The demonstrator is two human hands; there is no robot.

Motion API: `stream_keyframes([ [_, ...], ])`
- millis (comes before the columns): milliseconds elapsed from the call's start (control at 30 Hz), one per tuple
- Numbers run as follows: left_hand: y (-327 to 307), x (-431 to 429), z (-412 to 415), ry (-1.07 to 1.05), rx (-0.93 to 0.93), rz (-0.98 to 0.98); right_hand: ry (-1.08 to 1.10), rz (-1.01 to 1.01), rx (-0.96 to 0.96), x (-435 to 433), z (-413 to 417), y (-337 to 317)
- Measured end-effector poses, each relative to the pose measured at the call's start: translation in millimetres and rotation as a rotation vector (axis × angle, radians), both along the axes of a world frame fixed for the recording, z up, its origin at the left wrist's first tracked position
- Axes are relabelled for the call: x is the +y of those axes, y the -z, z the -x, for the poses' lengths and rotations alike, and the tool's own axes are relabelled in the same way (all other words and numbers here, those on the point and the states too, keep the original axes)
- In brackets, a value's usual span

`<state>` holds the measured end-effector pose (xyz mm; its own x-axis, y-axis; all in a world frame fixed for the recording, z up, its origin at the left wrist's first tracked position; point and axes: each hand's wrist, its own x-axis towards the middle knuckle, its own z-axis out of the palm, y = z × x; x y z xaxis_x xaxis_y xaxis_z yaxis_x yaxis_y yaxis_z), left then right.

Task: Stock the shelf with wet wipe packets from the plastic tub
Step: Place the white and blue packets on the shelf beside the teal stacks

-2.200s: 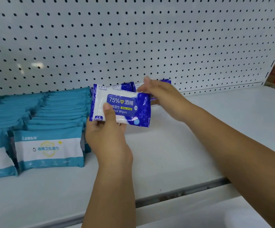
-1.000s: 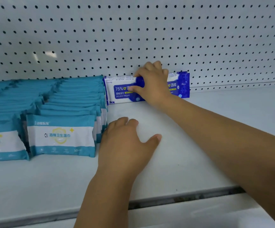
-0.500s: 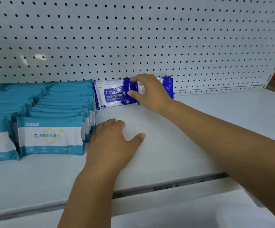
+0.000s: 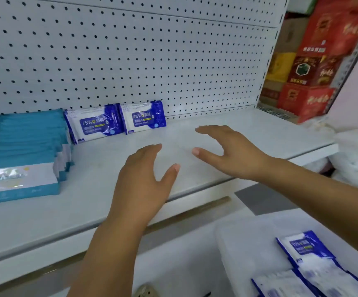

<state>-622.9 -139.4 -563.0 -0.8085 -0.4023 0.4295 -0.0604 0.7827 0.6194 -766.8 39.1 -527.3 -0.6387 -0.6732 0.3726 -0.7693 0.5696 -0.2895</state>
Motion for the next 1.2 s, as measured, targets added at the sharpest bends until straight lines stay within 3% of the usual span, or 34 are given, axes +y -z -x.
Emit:
stream_keyframes([
  [267, 22.8, 113.3, 9.0, 0.372, 0.060, 0.004, 0.350, 0.081, -0.067, 144.8, -46.4, 26.1],
  [467, 66.3, 156.9, 24.3, 0.606, -0.127, 0.111, 0.549, 0.024, -0.256, 226.1, -77.9, 81.0],
  [567, 92.3, 162.0, 34.3, 0.615, -0.257, 0.160, 0.575, -0.083, -0.405, 244.3, -87.6, 120.4],
  [767, 141.3, 150.9, 48.1, 0.522, -0.548, 0.333, 0.405, -0.319, -0.732, 230.7, -104.5, 195.0],
  [933, 155.8, 143.4, 47.6, 0.462, -0.762, 0.400, 0.387, -0.463, -0.796, 221.4, -81.7, 231.9],
  [1200, 155.4, 139.6, 52.8, 0.477, -0.780, 0.409, 0.403, -0.450, -0.658, 218.5, -63.3, 246.9],
])
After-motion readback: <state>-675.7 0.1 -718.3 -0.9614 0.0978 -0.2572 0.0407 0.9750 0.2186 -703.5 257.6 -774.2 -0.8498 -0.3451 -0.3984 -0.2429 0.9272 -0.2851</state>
